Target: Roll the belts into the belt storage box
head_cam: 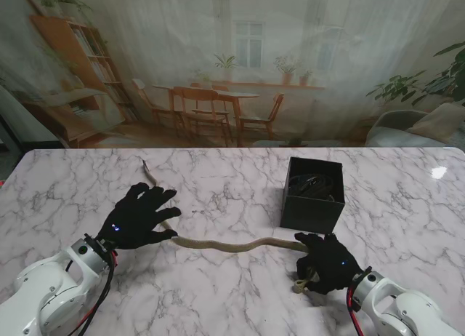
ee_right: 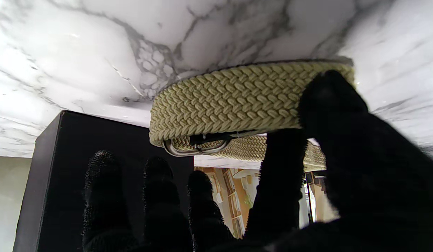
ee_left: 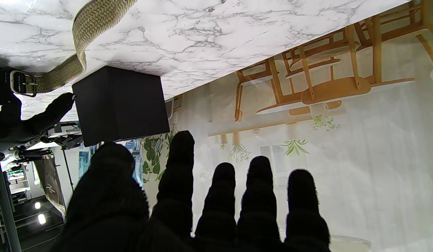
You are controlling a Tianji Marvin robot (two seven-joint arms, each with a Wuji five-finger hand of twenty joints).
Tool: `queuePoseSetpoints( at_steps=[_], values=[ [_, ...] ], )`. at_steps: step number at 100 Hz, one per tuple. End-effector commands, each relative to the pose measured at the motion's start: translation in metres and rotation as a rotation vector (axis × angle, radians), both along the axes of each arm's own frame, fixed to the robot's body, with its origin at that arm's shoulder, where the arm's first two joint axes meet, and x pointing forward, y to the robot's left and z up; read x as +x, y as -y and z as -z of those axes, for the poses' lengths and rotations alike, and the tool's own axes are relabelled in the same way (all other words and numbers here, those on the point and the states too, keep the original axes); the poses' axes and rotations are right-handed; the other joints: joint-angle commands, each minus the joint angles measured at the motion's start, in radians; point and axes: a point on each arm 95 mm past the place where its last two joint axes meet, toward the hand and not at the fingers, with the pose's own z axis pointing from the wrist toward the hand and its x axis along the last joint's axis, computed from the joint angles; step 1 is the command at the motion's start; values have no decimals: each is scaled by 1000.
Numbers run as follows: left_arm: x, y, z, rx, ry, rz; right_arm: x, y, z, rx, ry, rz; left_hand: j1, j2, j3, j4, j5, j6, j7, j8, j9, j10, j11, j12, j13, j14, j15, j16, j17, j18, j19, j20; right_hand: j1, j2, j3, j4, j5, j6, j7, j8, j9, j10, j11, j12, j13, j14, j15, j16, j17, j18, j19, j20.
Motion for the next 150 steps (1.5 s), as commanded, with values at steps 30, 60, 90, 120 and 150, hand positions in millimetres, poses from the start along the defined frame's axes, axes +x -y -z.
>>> queuePoseSetpoints(
  at_steps=[30,60,90,120,150],
  values=[
    [-1,1,3,9,-10,1,2,1,9,4,-26,32,2,44,-19,-8,-5,7,-8,8,-55,17,-18,-10,-46,8,1,0,-36,39,-56,-27,13,8,31,-7,145,121,133,23,-33,67,42,8,313,-129,241,229,244,-87,320,331],
    [0,2,3,7,-7,3,1,1,10,21,-31,33,-1,45,-19,-8,-6,9,-9,9,-60,19,-21,-10,-50,10,1,0,-38,44,-71,-28,13,43,8,-12,123,94,124,34,222,-21,62,23,467,-240,472,417,281,-171,459,546],
    [0,2,3,2,-3,6,4,0,17,81,1,51,-1,45,-19,-8,-4,9,-6,11,-57,16,-18,-9,-46,8,3,1,-38,45,-77,-27,30,54,37,0,81,116,115,59,477,-107,221,110,610,-265,702,507,421,-256,567,567],
    [0,2,3,-2,1,9,6,-2,19,122,25,50,-1,45,-19,-8,-4,11,-3,13,-56,14,-17,-8,-41,11,6,2,-38,47,-83,-27,56,52,62,1,28,125,123,104,671,-134,310,177,718,-284,770,512,530,-278,601,506],
    [0,3,3,-1,-2,7,7,-3,21,148,34,43,0,45,-18,-8,-5,11,-2,13,-55,15,-17,-8,-41,11,6,3,-37,48,-87,-27,122,87,77,23,-208,73,-16,63,910,-193,404,277,810,-286,825,548,587,-287,657,489]
  ],
)
